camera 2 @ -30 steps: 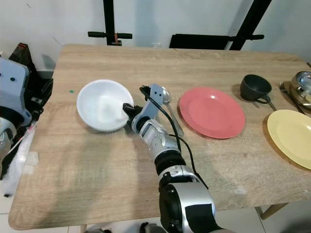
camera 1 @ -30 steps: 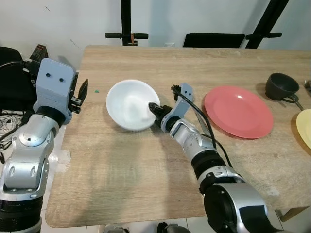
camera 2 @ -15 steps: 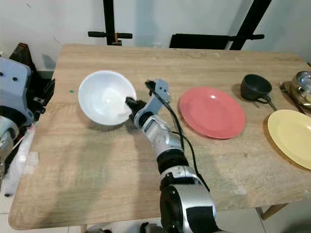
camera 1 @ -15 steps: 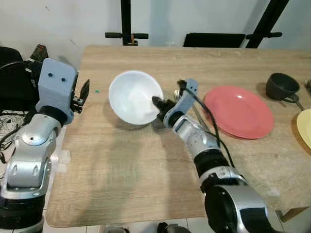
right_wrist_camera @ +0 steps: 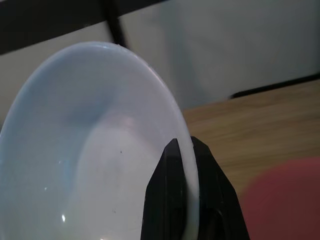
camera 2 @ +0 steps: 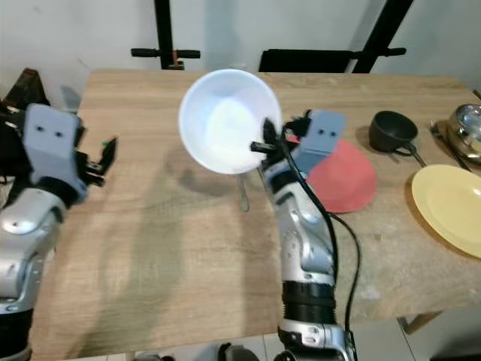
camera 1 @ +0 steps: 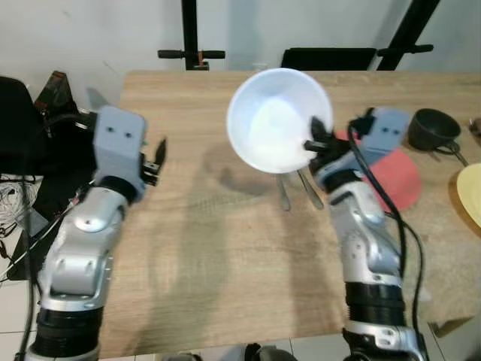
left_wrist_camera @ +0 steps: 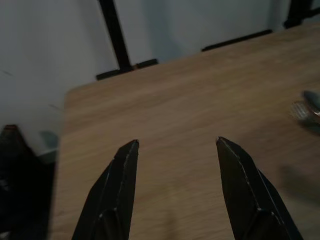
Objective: Setting the table
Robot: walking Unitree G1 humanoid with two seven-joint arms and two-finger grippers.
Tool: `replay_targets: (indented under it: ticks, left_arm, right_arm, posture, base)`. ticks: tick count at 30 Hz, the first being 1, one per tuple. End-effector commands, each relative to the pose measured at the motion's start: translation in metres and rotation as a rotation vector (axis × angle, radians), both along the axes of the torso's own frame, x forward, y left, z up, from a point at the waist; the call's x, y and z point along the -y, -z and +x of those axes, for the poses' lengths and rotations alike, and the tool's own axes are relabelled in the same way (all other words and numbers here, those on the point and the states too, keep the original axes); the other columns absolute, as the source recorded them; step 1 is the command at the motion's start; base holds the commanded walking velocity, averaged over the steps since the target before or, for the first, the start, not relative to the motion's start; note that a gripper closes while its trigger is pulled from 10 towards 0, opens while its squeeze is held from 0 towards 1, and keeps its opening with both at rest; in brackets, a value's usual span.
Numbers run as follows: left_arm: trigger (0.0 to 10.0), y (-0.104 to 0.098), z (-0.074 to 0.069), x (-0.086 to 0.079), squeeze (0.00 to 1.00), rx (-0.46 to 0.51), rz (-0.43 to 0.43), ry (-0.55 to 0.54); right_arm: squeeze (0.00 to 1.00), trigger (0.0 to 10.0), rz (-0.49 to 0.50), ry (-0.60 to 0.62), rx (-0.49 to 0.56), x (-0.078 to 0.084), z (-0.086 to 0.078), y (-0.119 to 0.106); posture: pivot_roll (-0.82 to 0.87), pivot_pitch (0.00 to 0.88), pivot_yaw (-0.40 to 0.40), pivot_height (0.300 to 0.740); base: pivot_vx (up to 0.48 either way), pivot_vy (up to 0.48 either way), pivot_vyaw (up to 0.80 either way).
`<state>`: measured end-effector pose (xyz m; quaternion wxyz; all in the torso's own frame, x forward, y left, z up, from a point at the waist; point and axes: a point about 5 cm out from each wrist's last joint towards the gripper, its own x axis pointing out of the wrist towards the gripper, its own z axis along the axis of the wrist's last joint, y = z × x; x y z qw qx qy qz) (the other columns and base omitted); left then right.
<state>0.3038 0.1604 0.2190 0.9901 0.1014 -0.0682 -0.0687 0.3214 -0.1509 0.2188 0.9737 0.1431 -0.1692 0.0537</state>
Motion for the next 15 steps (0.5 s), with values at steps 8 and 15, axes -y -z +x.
replay_targets:
  ticks: [8,15]
  left_arm:
    - [10.0,0.010,0.012,0.008,0.00,-0.039,-0.010,-0.050]
    - [10.0,0.010,0.013,0.011,0.00,-0.027,0.007,-0.042]
  right_arm:
    - [0.00,10.0,-0.077,0.120,0.059,0.014,-0.015,-0.012]
    - [0.00,10.0,-0.075,0.132,0.044,0.014,-0.018,-0.008]
  posture:
    - [-0.06,0.042,0.052,0.740]
    - [-0.07,0.042,0.054,0.740]
  base:
    - [0.000,0.000,0.00]
    - [0.000,0.000,0.00]
